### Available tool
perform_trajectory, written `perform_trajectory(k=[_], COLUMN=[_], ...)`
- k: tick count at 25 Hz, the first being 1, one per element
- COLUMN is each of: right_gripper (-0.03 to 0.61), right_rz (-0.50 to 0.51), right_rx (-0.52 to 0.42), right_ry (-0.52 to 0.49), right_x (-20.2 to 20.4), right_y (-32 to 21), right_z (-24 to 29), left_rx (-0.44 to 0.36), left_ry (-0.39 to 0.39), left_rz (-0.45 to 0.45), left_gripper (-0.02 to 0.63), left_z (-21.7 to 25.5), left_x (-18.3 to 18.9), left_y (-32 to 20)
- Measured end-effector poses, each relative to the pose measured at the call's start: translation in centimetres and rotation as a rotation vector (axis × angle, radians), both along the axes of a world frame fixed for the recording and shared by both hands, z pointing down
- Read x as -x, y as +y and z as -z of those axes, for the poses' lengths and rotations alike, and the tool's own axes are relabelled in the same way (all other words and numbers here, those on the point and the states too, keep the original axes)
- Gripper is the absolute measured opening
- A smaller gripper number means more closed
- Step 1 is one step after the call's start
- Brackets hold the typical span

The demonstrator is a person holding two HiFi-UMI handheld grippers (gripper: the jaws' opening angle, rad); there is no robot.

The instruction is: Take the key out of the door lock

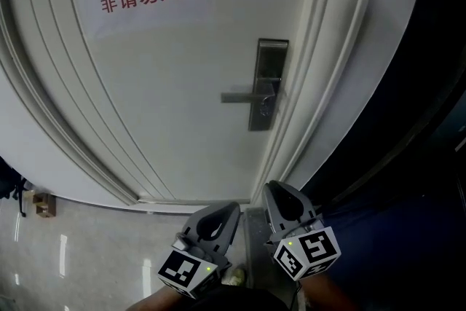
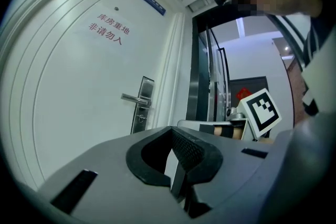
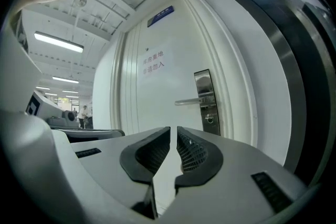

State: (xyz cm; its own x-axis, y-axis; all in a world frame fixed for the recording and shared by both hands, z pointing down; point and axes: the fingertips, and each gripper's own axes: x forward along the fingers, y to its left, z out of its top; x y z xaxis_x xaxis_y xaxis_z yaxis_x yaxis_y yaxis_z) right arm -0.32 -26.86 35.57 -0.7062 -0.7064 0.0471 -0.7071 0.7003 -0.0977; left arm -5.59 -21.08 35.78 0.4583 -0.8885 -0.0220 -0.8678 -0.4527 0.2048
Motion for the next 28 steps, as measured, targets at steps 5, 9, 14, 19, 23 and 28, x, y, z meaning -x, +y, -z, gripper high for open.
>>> perform_trajectory(k=[5, 9, 14, 19, 23, 28], right_gripper=[0.018, 0.02, 0.067, 0.087, 0.089, 0.089], right_rz=[-0.04, -0.021, -0.085, -0.127, -0.121, -0.105], right_rx=[0.011, 0.276, 0.682, 0.731, 0.777, 0.783], right_ry=[-0.001, -0.326, -0.836, -1.019, -1.065, -1.078], right_x=[0.7, 0.8, 0.0, 0.3, 1.2, 2.1], right_y=[-4.8, -9.7, -16.5, -19.8, -21.5, -22.6], right_z=[-0.6, -1.1, -4.8, -5.1, -5.6, -5.6], left_rx=[0.001, -0.001, 0.016, 0.036, 0.041, 0.042], left_ry=[-0.001, 0.003, 0.014, 0.022, 0.023, 0.024], left_rz=[-0.042, -0.068, -0.081, -0.087, -0.094, -0.105], left_gripper=[0.003, 0.003, 0.003, 0.003, 0.003, 0.003], left_z=[-0.5, -0.3, -1.0, -1.7, -2.1, -2.2], left_x=[0.2, 1.0, 2.3, 3.6, 4.0, 4.0], left_y=[-3.5, -6.2, -9.2, -11.4, -12.5, -13.4])
